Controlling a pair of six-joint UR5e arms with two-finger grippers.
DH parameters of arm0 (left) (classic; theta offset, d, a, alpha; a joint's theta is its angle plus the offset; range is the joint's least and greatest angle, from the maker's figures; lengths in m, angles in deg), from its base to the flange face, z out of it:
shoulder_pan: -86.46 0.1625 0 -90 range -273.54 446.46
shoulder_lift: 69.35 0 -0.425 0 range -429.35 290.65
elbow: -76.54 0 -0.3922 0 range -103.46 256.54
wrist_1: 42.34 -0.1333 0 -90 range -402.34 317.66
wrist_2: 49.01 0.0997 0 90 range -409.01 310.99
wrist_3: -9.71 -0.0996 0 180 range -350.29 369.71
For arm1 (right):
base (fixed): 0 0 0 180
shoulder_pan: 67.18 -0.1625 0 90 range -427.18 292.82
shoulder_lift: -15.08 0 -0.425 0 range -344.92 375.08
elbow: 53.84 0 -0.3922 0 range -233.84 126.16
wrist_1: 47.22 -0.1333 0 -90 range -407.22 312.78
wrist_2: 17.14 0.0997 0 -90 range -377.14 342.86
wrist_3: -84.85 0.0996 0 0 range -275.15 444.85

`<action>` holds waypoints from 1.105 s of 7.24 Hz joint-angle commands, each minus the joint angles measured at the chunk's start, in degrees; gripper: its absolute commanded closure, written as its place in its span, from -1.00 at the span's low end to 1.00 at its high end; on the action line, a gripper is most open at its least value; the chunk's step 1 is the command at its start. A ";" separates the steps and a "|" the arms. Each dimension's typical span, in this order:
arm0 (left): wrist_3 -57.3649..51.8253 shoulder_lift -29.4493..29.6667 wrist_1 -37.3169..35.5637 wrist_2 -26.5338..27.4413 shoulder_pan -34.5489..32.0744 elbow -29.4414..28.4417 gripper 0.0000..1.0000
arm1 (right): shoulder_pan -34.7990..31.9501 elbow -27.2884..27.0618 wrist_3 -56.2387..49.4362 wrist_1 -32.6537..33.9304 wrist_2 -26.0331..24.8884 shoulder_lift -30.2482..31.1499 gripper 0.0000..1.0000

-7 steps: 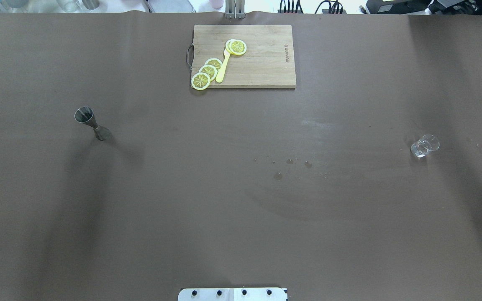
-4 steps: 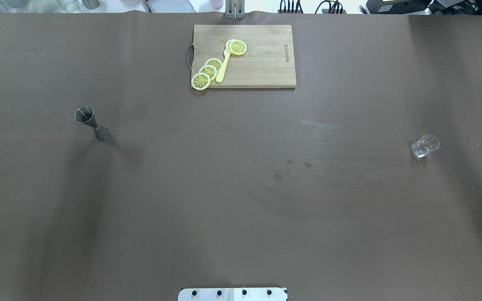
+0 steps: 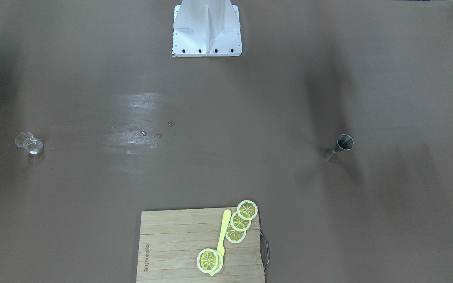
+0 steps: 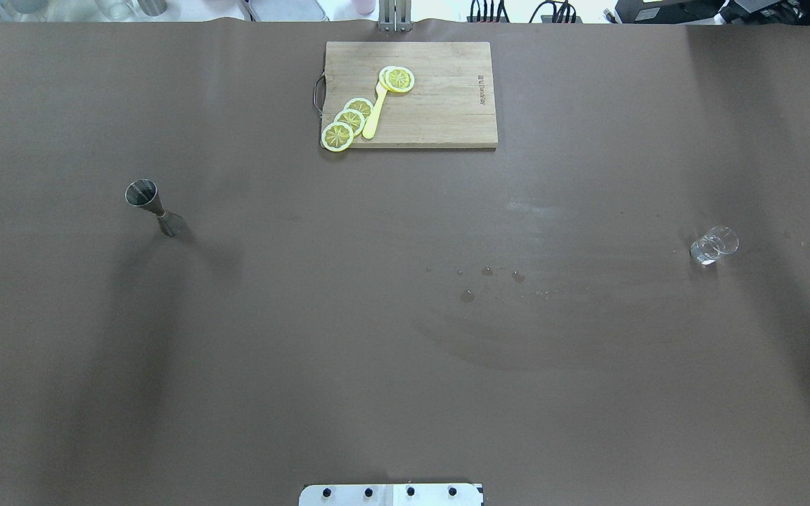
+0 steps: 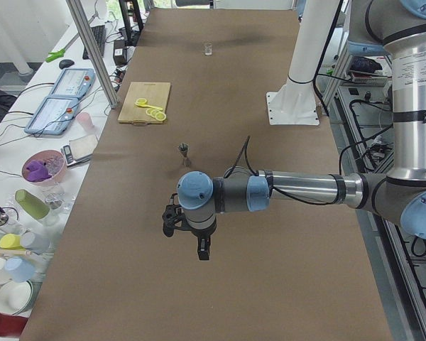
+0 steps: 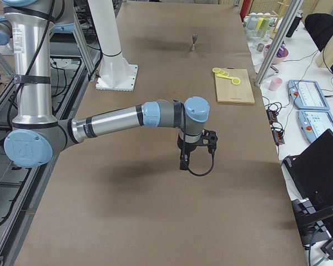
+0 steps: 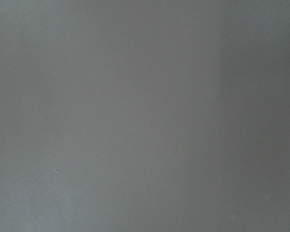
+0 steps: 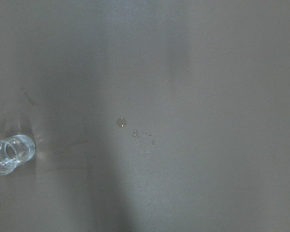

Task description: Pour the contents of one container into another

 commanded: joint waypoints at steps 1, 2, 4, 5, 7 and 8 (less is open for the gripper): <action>0.00 -0.02 -0.03 0.00 0.04 -0.08 -0.97 | 0.00 -0.11 0.06 -0.01 -0.06 -0.03 -1.00; 0.00 -0.02 -0.12 0.00 -0.04 0.00 -0.97 | 0.00 -0.11 0.15 -0.01 0.03 -0.03 -1.00; 0.00 -0.02 -0.12 0.00 -0.05 -0.34 -0.97 | 0.00 -0.11 -0.02 -0.01 0.12 -0.03 -1.00; 0.00 -0.02 -0.12 0.00 -0.05 -0.35 -0.97 | 0.00 -0.11 -0.02 -0.01 0.12 0.06 -1.00; -0.09 -0.02 -0.03 0.00 0.04 -0.70 -0.97 | 0.00 -0.02 -0.11 -0.01 0.03 0.06 -1.00; 0.00 0.07 -0.03 0.00 0.04 -0.70 -0.97 | 0.00 0.06 -0.20 -0.01 0.03 0.06 -1.00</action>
